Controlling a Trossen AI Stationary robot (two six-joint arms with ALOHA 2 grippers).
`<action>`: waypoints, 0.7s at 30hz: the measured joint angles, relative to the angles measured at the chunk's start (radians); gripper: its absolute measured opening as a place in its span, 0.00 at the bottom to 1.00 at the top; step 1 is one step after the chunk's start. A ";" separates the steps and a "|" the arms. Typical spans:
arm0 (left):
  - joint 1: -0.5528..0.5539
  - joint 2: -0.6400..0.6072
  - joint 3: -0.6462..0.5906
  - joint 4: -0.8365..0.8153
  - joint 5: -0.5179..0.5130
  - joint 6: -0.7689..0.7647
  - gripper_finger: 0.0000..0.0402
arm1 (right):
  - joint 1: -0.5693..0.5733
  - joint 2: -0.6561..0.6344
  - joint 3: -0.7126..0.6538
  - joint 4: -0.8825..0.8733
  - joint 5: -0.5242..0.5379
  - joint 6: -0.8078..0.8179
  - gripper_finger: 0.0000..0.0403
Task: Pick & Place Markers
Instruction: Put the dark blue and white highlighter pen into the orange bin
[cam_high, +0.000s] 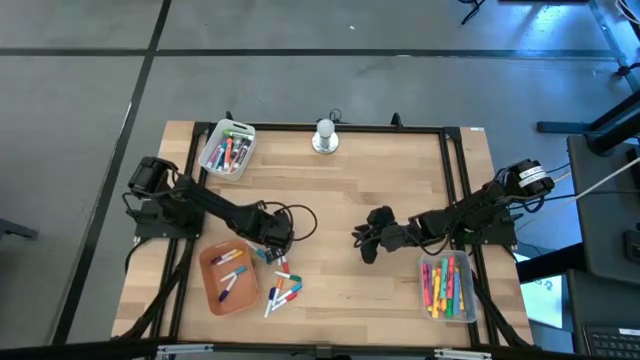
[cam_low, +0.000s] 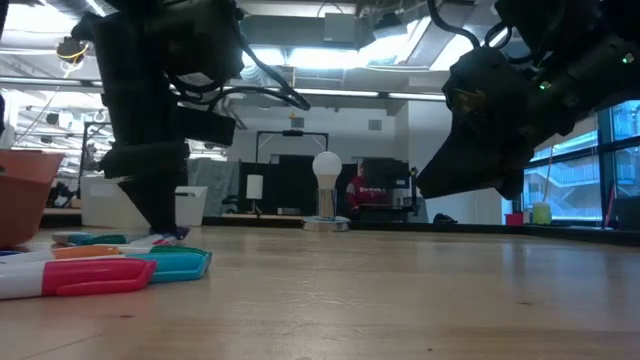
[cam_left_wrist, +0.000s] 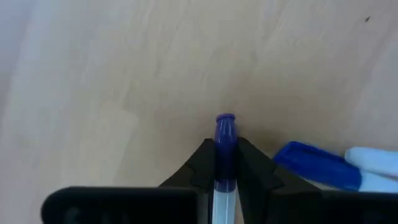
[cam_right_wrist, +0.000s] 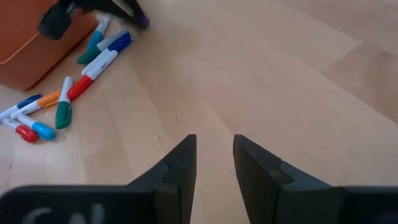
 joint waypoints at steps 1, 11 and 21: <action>-0.002 -0.006 0.010 -0.030 -0.023 0.006 0.08 | 0.000 0.000 0.000 0.000 -0.005 0.000 0.26; -0.169 -0.206 0.180 -0.375 -0.269 -0.187 0.09 | 0.000 0.000 0.000 -0.005 -0.062 0.004 0.26; -0.280 -0.214 0.173 -0.482 -0.370 -0.520 0.12 | 0.023 0.000 0.000 -0.016 -0.075 -0.005 0.26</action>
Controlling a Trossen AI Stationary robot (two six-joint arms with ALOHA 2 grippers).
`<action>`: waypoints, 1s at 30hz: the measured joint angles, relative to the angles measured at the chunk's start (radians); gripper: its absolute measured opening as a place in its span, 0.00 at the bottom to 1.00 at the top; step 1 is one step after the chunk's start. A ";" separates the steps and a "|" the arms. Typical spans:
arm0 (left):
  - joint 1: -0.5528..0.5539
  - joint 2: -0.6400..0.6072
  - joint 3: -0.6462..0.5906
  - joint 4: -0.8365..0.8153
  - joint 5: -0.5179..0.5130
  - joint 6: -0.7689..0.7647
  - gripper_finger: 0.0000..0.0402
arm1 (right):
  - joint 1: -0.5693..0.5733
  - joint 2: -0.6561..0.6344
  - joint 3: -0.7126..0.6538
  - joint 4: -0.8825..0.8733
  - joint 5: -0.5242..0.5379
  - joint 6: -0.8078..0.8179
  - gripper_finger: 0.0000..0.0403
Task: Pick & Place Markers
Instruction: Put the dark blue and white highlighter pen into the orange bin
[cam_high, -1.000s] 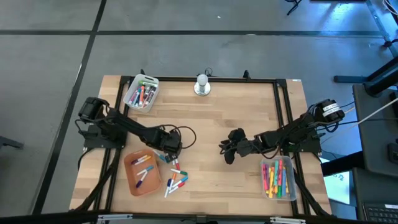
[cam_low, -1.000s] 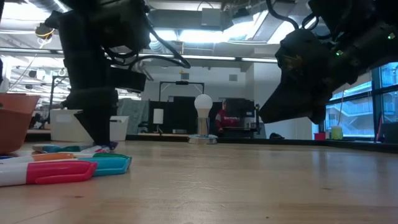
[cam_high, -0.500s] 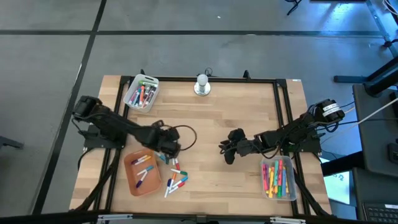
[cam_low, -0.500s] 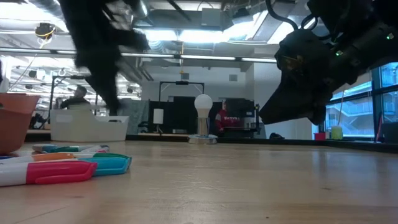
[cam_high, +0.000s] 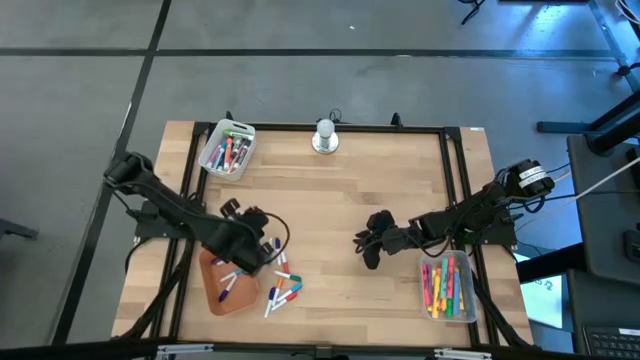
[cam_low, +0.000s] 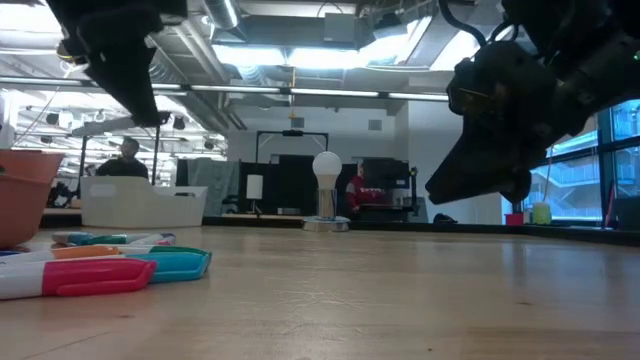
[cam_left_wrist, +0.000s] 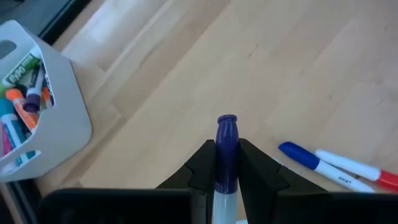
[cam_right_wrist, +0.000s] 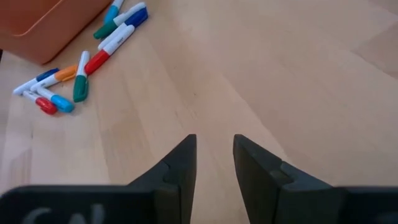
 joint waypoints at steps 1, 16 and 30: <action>0.001 0.011 0.000 0.001 0.009 -0.001 0.12 | 0.000 0.000 0.000 0.000 0.005 0.000 0.26; -0.159 0.025 0.082 -0.078 0.363 -0.144 0.12 | -0.102 0.000 0.000 0.012 0.051 -0.030 0.26; -0.282 0.085 0.085 -0.057 0.596 -0.344 0.12 | -0.063 0.000 0.000 0.018 -0.013 -0.082 0.26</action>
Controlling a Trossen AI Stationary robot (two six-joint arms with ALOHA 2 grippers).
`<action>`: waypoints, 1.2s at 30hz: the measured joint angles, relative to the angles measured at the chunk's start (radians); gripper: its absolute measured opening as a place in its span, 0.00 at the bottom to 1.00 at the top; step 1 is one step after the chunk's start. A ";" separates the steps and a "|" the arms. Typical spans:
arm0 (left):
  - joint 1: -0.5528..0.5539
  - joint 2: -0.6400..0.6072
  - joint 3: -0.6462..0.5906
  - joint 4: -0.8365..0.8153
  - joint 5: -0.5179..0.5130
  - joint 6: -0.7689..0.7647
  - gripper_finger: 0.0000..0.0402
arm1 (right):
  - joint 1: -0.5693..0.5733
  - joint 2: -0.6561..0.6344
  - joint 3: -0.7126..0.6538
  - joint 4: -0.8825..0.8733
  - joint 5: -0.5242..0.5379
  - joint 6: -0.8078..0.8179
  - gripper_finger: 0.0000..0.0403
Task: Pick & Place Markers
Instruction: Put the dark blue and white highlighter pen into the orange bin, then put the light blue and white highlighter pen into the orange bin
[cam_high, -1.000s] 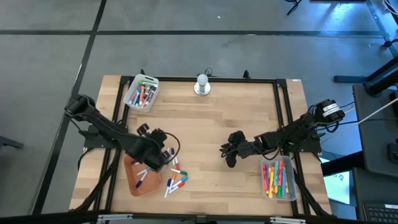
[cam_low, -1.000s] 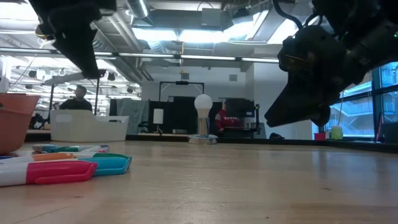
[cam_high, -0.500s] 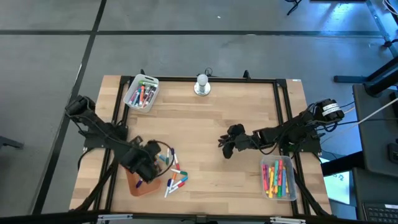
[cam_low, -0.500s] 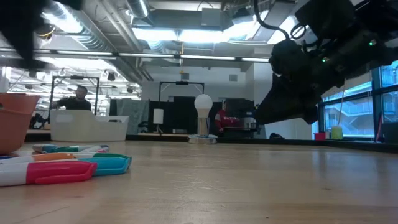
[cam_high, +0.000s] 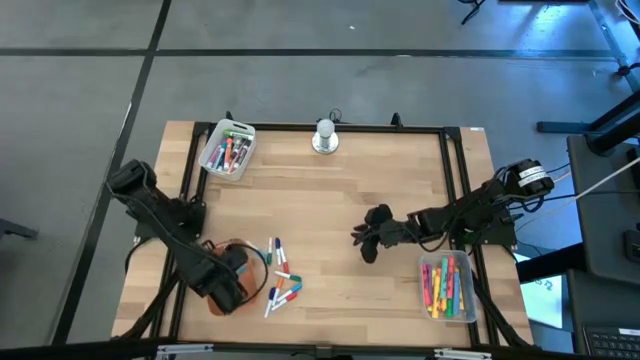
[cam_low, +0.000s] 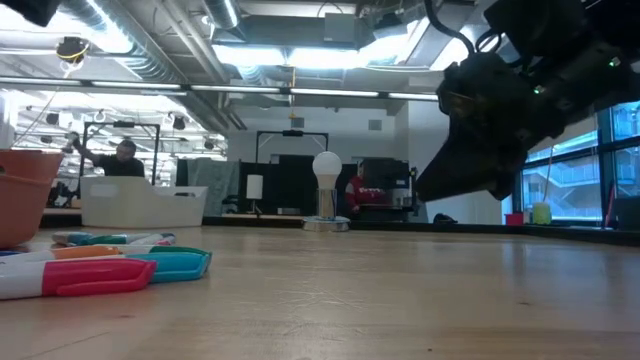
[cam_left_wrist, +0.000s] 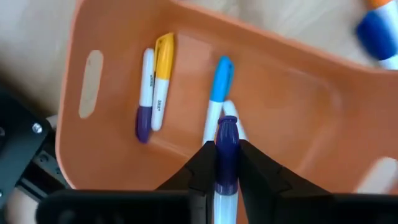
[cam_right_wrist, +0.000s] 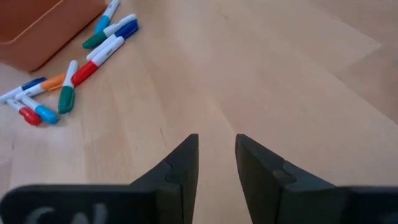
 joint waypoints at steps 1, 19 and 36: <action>0.000 0.015 -0.001 -0.003 0.001 0.001 0.13 | 0.000 0.000 0.000 0.002 0.001 0.000 0.26; -0.040 0.075 -0.001 -0.021 0.170 0.278 0.33 | 0.033 0.000 0.000 0.005 -0.004 0.064 0.26; 0.047 0.074 0.027 -0.291 0.000 0.226 0.36 | 0.032 0.000 -0.001 0.013 0.031 0.085 0.26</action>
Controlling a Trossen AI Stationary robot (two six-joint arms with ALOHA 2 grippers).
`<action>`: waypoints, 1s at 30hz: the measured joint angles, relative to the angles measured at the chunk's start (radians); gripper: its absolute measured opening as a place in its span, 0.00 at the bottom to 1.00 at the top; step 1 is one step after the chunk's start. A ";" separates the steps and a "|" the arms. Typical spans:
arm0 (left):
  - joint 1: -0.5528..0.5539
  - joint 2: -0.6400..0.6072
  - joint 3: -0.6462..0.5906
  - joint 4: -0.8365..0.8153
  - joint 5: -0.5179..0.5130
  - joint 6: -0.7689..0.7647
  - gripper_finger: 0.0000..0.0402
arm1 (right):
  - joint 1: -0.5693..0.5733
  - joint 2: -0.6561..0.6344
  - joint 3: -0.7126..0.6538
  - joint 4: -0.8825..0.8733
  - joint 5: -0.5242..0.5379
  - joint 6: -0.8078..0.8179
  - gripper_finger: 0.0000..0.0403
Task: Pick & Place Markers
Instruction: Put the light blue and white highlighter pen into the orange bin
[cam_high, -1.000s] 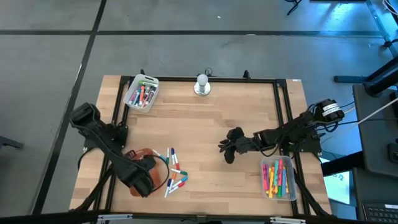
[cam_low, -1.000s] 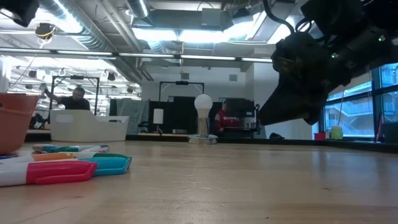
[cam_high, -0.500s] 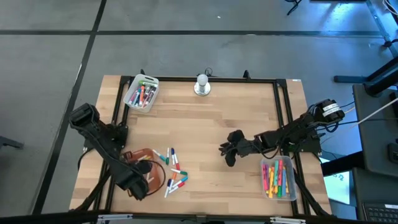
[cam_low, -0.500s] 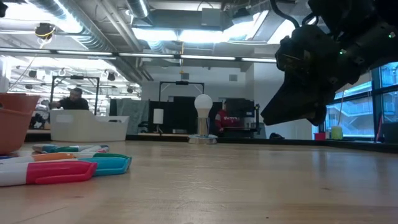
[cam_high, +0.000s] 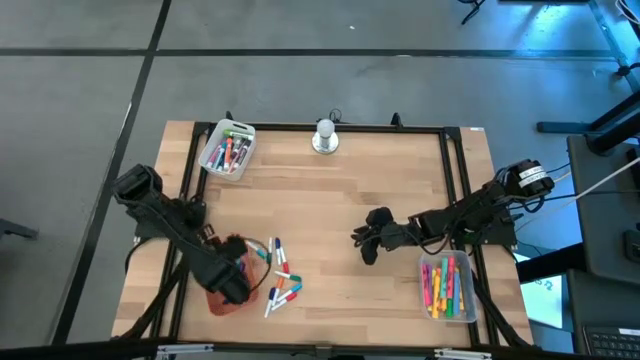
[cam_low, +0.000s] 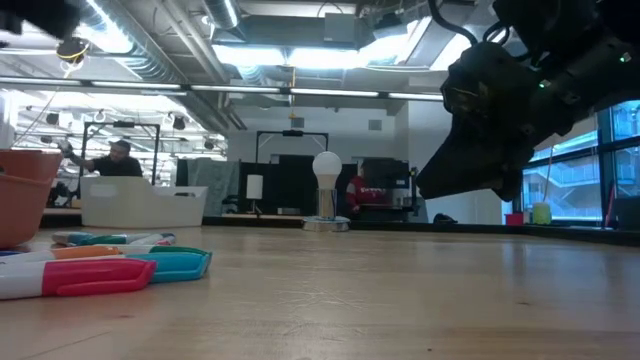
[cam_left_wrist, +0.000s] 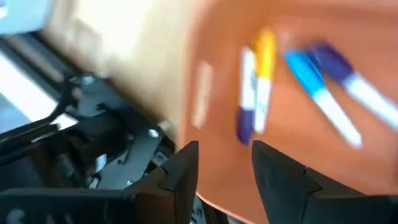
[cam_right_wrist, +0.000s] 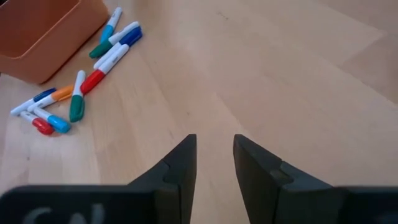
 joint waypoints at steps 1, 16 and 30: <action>0.017 0.000 0.009 -0.019 -0.013 -0.028 0.37 | 0.000 0.000 0.000 0.000 0.000 0.001 0.26; 0.031 -0.001 0.217 -0.053 -0.260 -0.030 0.52 | 0.086 0.000 0.000 -0.007 0.051 0.058 0.26; 0.148 -0.001 0.053 0.532 -0.452 0.269 0.33 | 0.095 0.000 0.000 -0.009 0.079 0.051 0.26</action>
